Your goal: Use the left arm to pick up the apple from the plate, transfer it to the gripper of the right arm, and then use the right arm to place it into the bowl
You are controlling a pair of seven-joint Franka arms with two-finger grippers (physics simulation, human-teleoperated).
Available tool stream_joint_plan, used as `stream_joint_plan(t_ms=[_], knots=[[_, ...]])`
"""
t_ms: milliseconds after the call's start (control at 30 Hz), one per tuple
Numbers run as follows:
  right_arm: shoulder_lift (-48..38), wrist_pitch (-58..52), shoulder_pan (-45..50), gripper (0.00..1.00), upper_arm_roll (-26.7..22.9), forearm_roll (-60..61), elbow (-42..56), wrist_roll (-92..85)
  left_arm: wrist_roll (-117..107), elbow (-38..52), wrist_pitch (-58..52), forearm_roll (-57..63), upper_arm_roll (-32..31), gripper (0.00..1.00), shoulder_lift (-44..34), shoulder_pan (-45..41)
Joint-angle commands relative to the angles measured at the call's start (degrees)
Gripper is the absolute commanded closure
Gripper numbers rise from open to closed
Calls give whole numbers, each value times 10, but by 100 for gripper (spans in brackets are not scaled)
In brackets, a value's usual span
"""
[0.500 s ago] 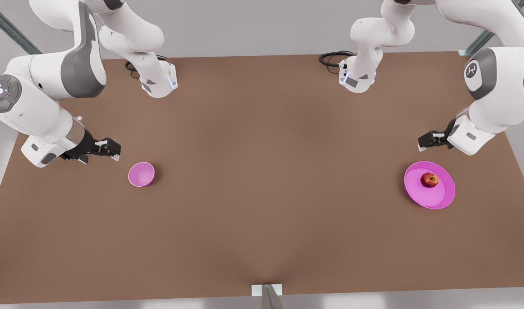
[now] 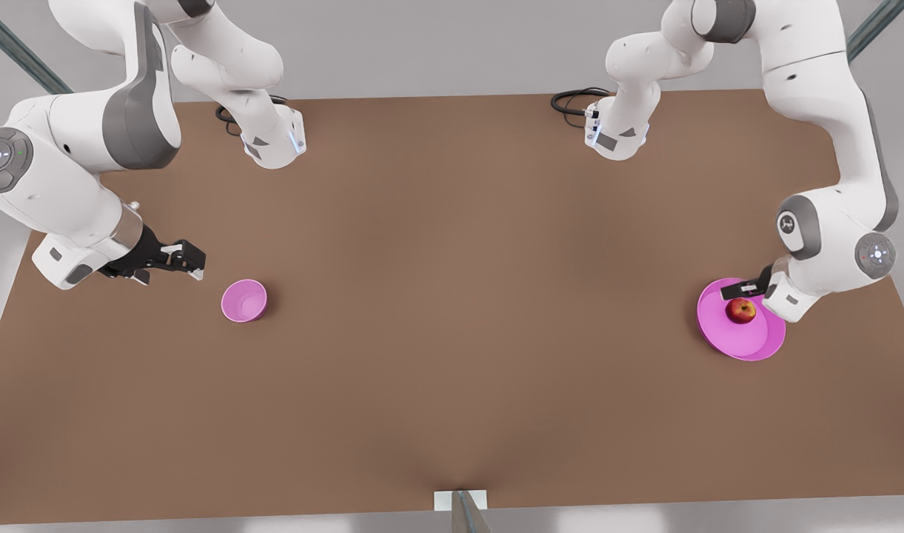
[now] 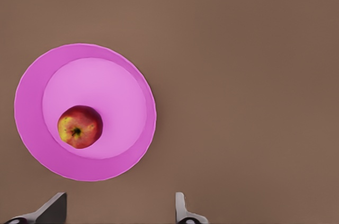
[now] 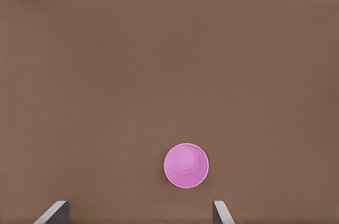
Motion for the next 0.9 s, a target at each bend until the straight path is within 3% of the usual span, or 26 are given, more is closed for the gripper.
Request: stream_joint_plan(t_ms=[0,200,867], knots=[[-1,1,1,0,0,0,0,3,113,-7,108,-2,0,0,14,9],[-1,1,0,0,0,1,0,2,230,-49,219,-40,1,0,64,63],[-1,1,-3,0,0,1,-1,-1,253,-87,277,-45,1,0,128,91]])
